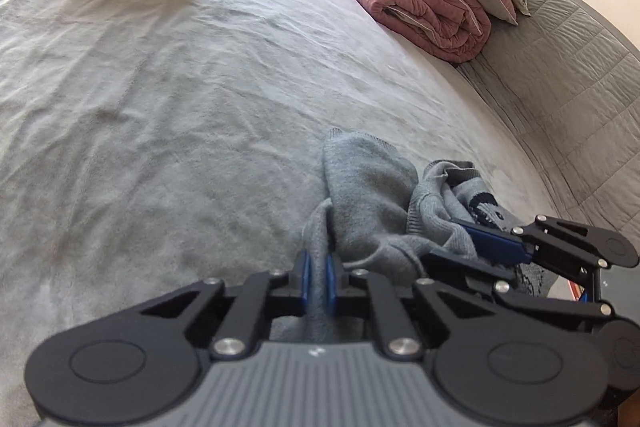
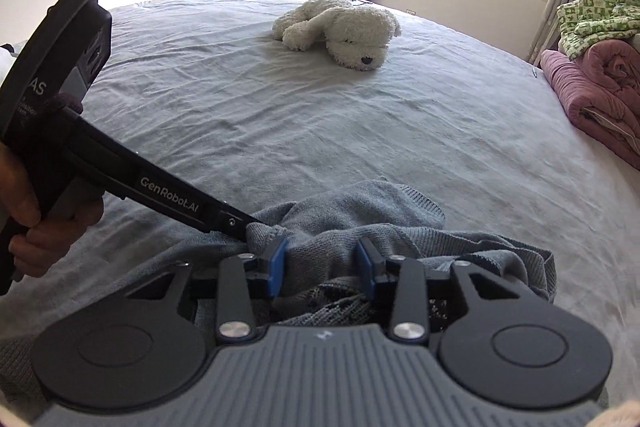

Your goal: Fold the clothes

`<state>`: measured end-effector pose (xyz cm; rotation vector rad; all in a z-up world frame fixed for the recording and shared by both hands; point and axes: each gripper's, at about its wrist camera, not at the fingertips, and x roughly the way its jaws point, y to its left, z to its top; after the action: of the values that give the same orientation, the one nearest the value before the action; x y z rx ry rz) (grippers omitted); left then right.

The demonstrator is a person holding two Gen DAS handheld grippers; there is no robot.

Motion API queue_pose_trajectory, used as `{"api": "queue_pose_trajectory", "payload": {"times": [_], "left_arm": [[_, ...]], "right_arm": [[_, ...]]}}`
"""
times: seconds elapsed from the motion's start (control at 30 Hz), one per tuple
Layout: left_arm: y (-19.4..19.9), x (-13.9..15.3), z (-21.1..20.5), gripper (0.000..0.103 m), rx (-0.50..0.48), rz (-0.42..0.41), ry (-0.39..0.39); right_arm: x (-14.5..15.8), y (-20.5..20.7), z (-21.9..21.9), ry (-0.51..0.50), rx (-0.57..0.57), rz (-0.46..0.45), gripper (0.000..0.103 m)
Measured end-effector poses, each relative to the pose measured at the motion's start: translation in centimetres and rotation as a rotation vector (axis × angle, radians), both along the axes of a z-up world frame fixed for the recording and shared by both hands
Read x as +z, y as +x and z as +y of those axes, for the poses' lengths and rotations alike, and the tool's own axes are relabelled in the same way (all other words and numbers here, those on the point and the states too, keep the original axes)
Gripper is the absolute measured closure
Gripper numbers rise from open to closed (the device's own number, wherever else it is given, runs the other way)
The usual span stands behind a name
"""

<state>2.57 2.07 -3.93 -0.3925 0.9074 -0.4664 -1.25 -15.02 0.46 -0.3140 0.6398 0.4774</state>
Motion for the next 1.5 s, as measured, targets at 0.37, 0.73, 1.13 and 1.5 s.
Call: {"api": "queue_pose_trajectory", "payload": {"times": [0.37,0.73,1.13,1.5], "left_arm": [[-1.5,2.7,0.5,0.099,0.086,-0.118,0.034],[-3.7,5.2,3.6,0.099,0.235,-0.228,0.106],[-5.6,5.3,9.6,0.099,0.422,-0.224,0.244],[-5.5,4.6,13.4,0.099,0.548,-0.202,0.348]], "right_arm": [[2.8,1.2,-2.6,0.131,-0.244,-0.102,0.089],[6.2,2.0,-0.4,0.133,-0.267,-0.219,0.089],[8.0,8.2,4.9,0.193,-0.240,-0.247,0.089],[6.4,15.5,11.1,0.223,-0.204,-0.174,0.090]]}}
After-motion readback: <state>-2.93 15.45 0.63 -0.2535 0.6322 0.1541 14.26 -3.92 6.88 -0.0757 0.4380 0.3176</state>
